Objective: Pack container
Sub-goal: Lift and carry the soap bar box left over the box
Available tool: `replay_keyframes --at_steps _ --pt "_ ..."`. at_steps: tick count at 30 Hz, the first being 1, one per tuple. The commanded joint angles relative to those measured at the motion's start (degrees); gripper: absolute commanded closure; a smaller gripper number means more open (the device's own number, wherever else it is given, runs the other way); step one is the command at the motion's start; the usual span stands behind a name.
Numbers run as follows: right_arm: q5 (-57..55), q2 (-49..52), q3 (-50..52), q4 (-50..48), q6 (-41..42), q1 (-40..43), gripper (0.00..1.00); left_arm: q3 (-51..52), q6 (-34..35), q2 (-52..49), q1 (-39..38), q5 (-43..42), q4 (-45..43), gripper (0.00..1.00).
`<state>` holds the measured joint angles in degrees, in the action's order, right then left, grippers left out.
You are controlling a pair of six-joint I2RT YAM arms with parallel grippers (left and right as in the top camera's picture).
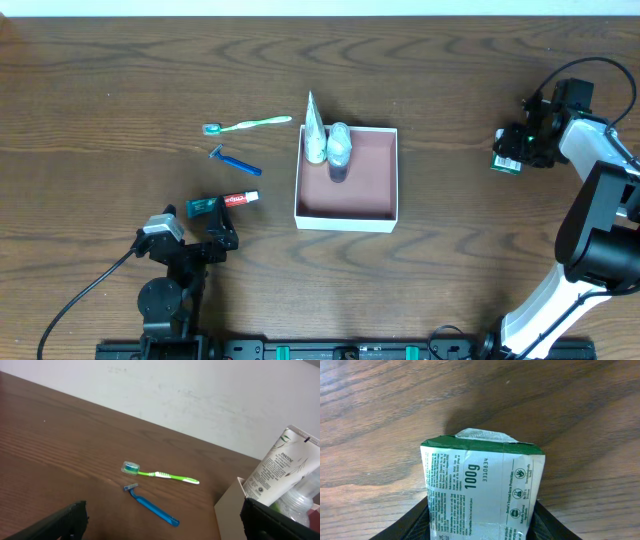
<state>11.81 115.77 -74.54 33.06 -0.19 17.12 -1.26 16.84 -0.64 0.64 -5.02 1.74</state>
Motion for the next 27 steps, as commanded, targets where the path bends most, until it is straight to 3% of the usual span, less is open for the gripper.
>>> replay_keyframes --at_steps 1,17,21,27 --pt "5.77 2.08 0.37 1.64 1.03 -0.31 0.59 1.01 -0.31 0.02 0.26 -0.98 1.86 0.02" --pt "30.29 -9.40 -8.50 11.52 -0.70 -4.70 0.57 1.01 -0.31 0.02 0.26 -0.98 1.86 0.02" --pt "34.53 -13.99 -8.50 11.52 0.57 -9.33 0.57 1.01 -0.31 0.02 0.26 -0.98 1.86 0.02" --pt "31.89 -17.86 -8.50 9.70 6.54 -19.15 0.59 1.01 -0.31 0.02 0.26 -0.98 1.86 0.02"
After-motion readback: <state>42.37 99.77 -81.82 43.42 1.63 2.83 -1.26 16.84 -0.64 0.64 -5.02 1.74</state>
